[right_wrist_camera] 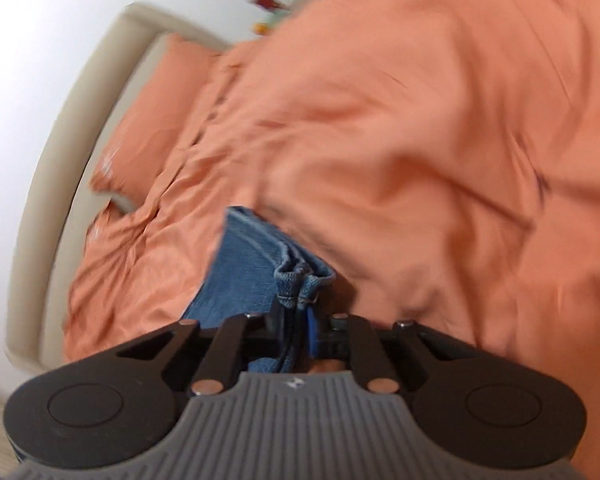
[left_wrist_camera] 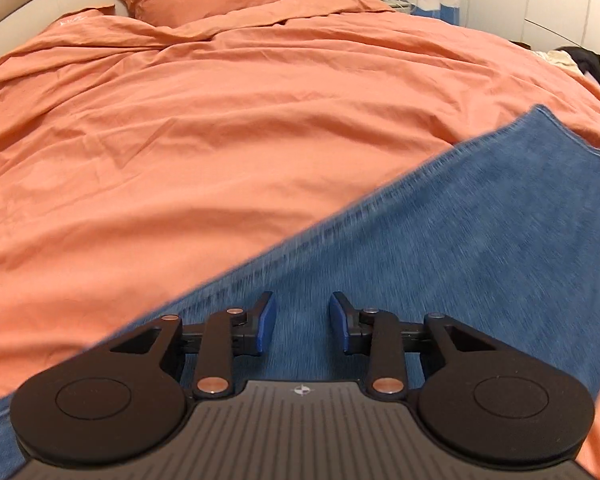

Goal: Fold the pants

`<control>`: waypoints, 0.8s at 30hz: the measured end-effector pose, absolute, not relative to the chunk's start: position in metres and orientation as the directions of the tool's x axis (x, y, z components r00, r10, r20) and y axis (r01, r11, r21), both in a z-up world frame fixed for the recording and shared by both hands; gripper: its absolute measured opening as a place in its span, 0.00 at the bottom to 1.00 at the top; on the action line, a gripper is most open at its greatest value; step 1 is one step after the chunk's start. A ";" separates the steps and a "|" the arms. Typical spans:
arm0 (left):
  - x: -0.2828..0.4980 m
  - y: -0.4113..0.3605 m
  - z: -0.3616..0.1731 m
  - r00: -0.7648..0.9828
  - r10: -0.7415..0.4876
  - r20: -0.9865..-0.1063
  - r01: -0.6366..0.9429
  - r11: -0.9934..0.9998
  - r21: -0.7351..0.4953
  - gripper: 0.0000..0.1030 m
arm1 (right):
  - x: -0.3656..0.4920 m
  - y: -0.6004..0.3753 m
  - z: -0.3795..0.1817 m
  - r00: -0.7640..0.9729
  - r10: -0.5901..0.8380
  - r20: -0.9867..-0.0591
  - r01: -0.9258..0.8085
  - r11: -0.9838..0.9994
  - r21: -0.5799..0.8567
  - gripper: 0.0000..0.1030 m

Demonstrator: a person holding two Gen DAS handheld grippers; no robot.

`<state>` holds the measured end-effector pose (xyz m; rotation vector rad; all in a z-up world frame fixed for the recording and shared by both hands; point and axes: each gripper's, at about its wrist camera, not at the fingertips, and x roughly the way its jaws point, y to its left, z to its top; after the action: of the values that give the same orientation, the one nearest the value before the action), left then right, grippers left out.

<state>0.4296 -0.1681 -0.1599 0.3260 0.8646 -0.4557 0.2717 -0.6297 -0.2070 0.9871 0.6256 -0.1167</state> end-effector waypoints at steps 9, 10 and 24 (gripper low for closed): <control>0.449 -0.194 -0.174 0.598 -0.177 -0.782 0.469 0.868 0.162 0.29 | 0.281 -0.629 -0.212 0.793 0.167 -0.586 0.387 0.604 0.696 0.05; 0.444 -0.192 -0.168 0.607 -0.188 -0.772 0.469 0.869 0.156 0.26 | 0.283 -0.629 -0.212 0.790 0.163 -0.590 0.393 0.605 0.692 0.05; 0.316 -0.187 -0.161 0.450 -0.369 -0.813 0.624 0.782 -0.010 0.20 | 0.292 -0.589 -0.110 0.847 0.126 -0.517 0.262 0.746 0.612 0.04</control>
<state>0.3158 -0.1867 -0.1611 0.3108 0.9162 -0.6260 0.2915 -0.5893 -0.1103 0.7343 0.5684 -0.0792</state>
